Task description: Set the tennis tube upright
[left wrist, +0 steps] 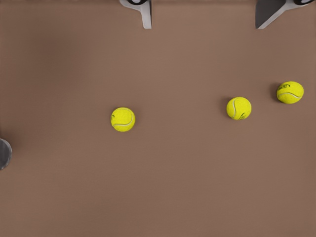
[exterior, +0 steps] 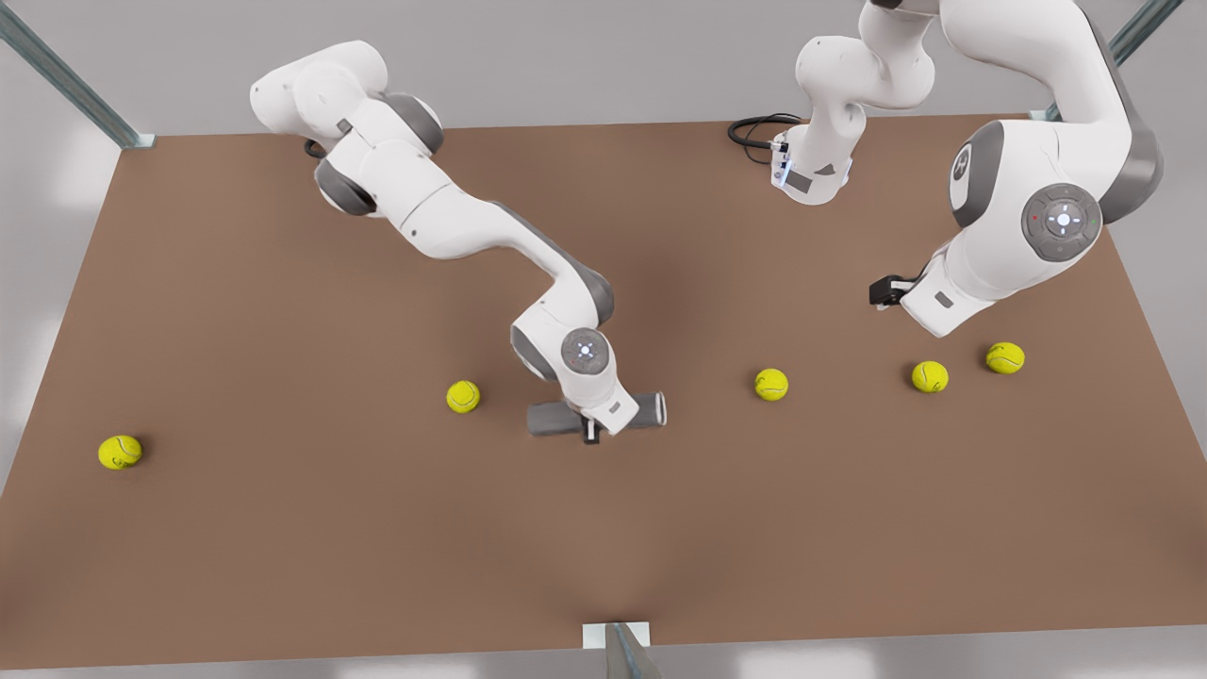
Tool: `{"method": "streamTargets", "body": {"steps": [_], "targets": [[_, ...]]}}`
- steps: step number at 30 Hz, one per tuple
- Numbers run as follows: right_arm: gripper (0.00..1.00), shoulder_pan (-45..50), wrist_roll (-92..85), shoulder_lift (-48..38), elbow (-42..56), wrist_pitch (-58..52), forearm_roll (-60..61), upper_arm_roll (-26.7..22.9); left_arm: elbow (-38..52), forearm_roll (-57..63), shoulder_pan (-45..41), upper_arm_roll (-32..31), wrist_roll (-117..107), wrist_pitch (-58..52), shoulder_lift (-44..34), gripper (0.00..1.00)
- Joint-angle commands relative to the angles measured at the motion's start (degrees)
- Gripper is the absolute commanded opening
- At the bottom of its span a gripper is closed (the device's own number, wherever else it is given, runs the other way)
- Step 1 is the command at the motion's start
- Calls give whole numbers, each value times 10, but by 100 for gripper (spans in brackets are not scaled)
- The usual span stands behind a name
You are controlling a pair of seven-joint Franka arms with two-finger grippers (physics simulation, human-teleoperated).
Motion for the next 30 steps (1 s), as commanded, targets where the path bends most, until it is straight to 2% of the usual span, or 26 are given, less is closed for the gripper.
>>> {"method": "streamTargets", "body": {"steps": [1, 4, 6, 12, 15, 16, 18, 19, 20, 21, 23, 24, 27, 30], "targets": [[79, 5, 0, 6, 7, 0, 0, -1, 0, 0, 0, 0, 0, 0, 0, 100], [89, 6, 1, 12, 12, 9, 1, 1, 0, 0, 0, 0, 0, 0, 1, 100], [100, 6, 19, 12, 11, 17, 23, 0, 0, 0, 0, 0, 0, 0, 1, 100], [100, -2, 23, 4, 7, -6, 26, 1, 0, -1, 0, 0, -2, 3, 4, 100], [100, -98, 112, -120, -13, -183, 42, 4, 1, -130, 7, 4, -65, 30, 46, 100], [100, -159, 163, -194, -67, -198, 51, 4, 1, -247, 11, 4, -137, 62, 80, 100], [100, -237, 344, -409, -292, -156, 32, 3, -13, -364, 12, 3, -157, 117, 116, 100], [100, -280, 378, -447, -310, -186, 35, 4, -61, -420, 3, 2, -157, 167, 114, 100], [100, -343, 380, -461, -309, -206, 49, 4, -117, -487, -15, -12, -156, 230, 109, 100], [100, -363, 391, -468, -305, -223, 47, 4, -147, -523, -15, -36, -154, 265, 105, 100], [100, -355, 557, -487, -277, -272, 67, 6, -209, -639, -13, -38, -85, 280, 102, 100], [100, -355, 557, -484, -259, -298, 84, 4, -235, -679, -13, -38, -30, 282, 101, 100], [100, -366, 558, -481, -244, -316, 107, 0, -332, -729, -8, -56, 169, 286, 95, 100], [100, -403, 557, -481, -237, -318, 115, 1, -410, -818, -7, -101, 271, 378, 77, 100]]}}
